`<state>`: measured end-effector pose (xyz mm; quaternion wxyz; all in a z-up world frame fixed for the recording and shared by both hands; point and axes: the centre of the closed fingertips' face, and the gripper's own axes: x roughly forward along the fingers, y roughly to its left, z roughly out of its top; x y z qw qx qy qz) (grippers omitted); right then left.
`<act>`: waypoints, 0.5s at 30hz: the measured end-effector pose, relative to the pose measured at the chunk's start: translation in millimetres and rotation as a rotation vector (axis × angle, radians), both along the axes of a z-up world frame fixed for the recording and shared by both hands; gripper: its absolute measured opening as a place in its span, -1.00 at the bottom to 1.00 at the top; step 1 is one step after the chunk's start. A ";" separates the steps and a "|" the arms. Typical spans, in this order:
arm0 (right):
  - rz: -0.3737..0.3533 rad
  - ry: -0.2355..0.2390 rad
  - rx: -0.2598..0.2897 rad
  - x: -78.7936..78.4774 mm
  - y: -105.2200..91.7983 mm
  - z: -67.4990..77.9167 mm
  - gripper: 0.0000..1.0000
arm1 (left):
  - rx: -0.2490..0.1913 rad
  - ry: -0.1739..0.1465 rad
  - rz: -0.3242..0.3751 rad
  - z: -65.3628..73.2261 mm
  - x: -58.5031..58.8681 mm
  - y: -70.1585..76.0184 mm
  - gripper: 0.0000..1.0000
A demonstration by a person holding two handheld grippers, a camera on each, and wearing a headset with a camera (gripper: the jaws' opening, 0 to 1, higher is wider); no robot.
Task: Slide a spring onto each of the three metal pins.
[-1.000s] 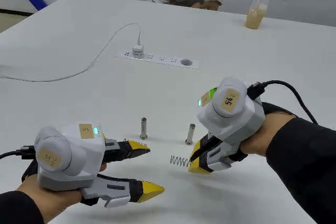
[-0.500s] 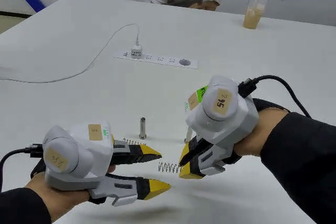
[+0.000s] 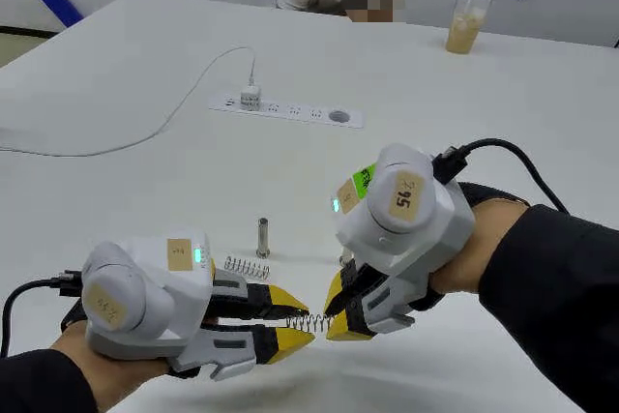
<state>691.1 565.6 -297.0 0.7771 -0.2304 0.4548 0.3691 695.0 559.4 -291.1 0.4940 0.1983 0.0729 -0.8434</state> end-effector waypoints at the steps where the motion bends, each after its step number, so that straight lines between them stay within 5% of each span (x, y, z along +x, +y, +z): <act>1: 0.002 0.001 -0.001 -0.4 0.3 0.5 -0.77 | 0.000 -0.002 -0.003 -0.1 -0.5 0.2 -0.74; 15: 0.018 -0.029 -0.008 1.5 4.4 21.5 -0.76 | 0.002 -0.016 -0.020 0.4 -2.6 0.7 -0.77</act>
